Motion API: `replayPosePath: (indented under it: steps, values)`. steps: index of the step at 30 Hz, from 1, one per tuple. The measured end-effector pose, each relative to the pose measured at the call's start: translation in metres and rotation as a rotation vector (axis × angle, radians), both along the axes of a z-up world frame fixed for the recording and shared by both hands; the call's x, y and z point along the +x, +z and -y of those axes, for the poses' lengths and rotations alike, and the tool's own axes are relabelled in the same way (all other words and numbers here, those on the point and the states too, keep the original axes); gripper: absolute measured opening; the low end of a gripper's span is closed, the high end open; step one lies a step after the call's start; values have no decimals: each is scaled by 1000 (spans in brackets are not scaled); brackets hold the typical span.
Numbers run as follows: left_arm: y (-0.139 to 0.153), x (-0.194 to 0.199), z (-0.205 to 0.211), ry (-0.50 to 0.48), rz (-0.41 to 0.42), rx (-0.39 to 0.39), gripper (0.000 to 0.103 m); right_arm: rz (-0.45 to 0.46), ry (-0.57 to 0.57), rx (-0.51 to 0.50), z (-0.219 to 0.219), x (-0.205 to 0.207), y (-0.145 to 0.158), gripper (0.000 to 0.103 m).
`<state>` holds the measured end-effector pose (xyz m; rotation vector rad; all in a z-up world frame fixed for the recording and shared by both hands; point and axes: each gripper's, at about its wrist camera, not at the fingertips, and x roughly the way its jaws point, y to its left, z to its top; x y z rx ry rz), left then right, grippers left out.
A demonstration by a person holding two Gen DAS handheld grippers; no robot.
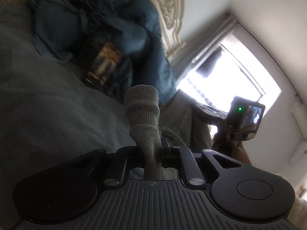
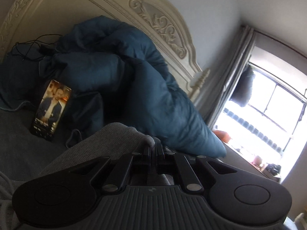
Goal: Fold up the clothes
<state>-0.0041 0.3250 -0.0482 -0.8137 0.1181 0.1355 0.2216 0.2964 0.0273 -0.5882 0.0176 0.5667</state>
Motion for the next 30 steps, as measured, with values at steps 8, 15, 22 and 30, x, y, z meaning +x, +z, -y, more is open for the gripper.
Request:
replayPosePath:
  steps: [8, 15, 22, 30]
  values:
    - [-26, -1, -28, 95, -97, 24, 11, -182, 87, 26, -50, 32, -24, 6]
    - [-45, -7, -53, 33, -162, -74, 38, -613, -11, 23, -49, 94, -66, 27]
    - [-51, 6, -84, 22, -165, -189, 50, -918, 146, 141, -4, 97, -8, 40]
    - [-47, 7, -88, 44, -105, -190, 15, -1091, 182, 45, -30, 75, -26, 38]
